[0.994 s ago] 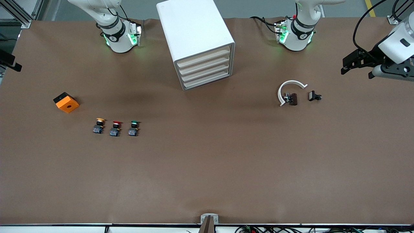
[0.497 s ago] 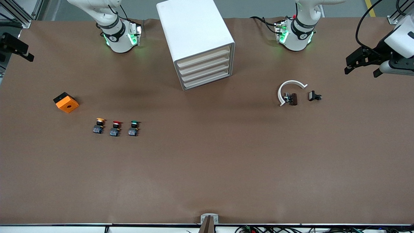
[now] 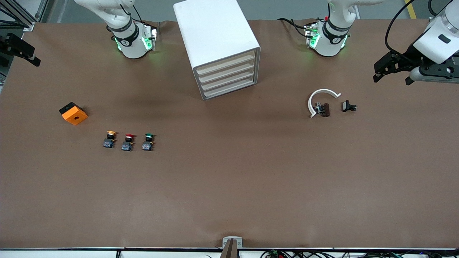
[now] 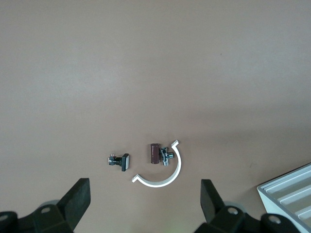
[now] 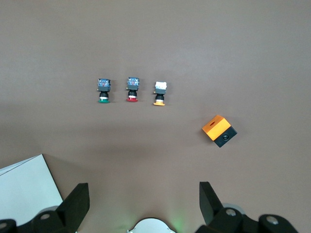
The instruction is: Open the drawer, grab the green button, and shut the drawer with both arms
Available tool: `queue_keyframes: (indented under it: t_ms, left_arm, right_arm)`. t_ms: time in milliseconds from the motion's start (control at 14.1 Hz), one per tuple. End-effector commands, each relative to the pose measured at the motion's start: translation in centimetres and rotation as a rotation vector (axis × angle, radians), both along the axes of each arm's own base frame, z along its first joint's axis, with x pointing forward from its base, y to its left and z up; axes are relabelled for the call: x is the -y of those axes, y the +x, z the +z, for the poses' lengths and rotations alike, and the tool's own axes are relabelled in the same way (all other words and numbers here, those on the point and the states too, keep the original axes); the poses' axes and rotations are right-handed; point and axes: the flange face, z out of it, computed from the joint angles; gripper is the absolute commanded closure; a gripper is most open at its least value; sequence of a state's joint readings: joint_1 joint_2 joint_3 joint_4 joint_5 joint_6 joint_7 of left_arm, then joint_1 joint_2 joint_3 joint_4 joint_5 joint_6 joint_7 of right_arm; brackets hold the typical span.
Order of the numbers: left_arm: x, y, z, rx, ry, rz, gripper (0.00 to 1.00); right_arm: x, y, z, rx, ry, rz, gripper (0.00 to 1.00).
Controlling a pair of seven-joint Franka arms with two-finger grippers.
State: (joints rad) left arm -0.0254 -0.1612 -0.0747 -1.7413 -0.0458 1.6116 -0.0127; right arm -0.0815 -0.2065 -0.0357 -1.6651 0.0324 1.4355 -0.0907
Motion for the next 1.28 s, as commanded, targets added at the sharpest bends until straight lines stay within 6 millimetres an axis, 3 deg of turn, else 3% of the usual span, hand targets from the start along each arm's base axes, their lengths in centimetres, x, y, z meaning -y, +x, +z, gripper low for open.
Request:
queue_keyframes:
  t_ms: [0, 284, 1206]
  left_arm:
    - [-0.5, 0.1, 0.9, 0.013, 0.018, 0.013, 0.0]
    - [-0.1, 0.1, 2.0, 0.029, 0.005, 0.046, 0.0]
    - [0.5, 0.2, 2.1, 0.03, 0.003, 0.059, 0.0]
  right_arm:
    - [-0.1, -0.4, 0.9, 0.013, -0.005, -0.032, 0.0]
    - [-0.2, -0.5, 1.0, 0.008, -0.003, -0.102, 0.0]
    - [0.4, -0.4, 1.3, 0.016, -0.001, -0.113, 0.0]
